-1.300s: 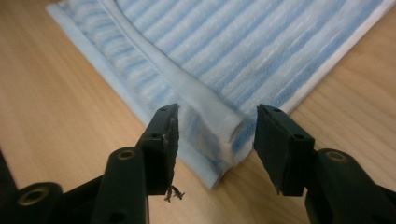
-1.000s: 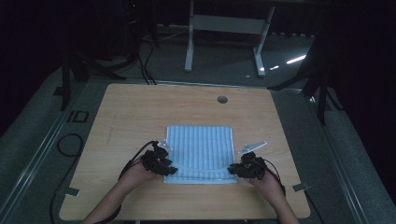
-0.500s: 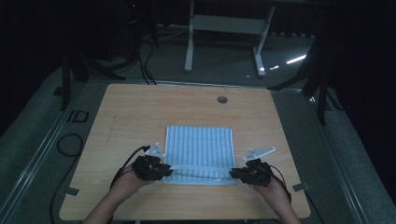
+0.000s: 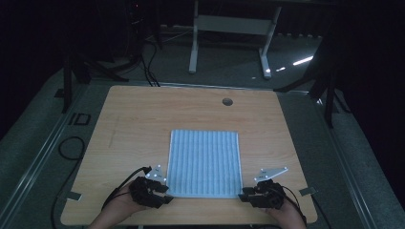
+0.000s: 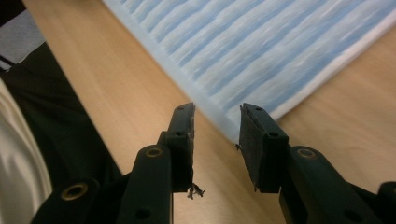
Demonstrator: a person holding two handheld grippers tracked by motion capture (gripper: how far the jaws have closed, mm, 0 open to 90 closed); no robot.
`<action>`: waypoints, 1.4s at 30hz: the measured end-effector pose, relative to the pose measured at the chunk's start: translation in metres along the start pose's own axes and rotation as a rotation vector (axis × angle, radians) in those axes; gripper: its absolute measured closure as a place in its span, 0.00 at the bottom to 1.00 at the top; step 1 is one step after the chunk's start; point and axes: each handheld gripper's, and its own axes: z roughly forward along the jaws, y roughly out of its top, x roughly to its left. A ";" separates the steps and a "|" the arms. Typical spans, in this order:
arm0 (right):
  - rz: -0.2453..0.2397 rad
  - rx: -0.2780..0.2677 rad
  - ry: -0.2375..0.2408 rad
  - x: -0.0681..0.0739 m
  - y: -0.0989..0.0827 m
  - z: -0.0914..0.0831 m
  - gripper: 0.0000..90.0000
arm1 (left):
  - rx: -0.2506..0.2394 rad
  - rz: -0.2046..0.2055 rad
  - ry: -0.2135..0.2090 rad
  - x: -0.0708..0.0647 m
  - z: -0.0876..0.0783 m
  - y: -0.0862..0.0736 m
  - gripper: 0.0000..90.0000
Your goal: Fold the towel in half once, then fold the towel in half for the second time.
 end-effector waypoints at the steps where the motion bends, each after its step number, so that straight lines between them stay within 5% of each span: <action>1: 0.001 -0.005 -0.003 -0.002 0.001 -0.001 0.72 | 0.005 -0.004 0.008 0.003 0.000 0.001 0.58; 12: 0.006 -0.009 -0.095 -0.036 0.027 0.004 0.63 | 0.011 -0.075 0.132 0.042 0.005 0.010 0.50; 19: -0.005 -0.001 -0.117 -0.054 0.048 0.007 0.61 | -0.052 -0.154 0.138 0.070 0.004 0.020 0.41; 32: 0.004 -0.001 -0.152 -0.084 0.087 0.014 0.59 | -0.042 -0.165 0.179 0.110 0.012 0.050 0.41; 42: 0.034 0.054 -0.196 -0.114 0.108 0.031 0.59 | -0.030 -0.167 0.212 0.133 0.023 0.072 0.41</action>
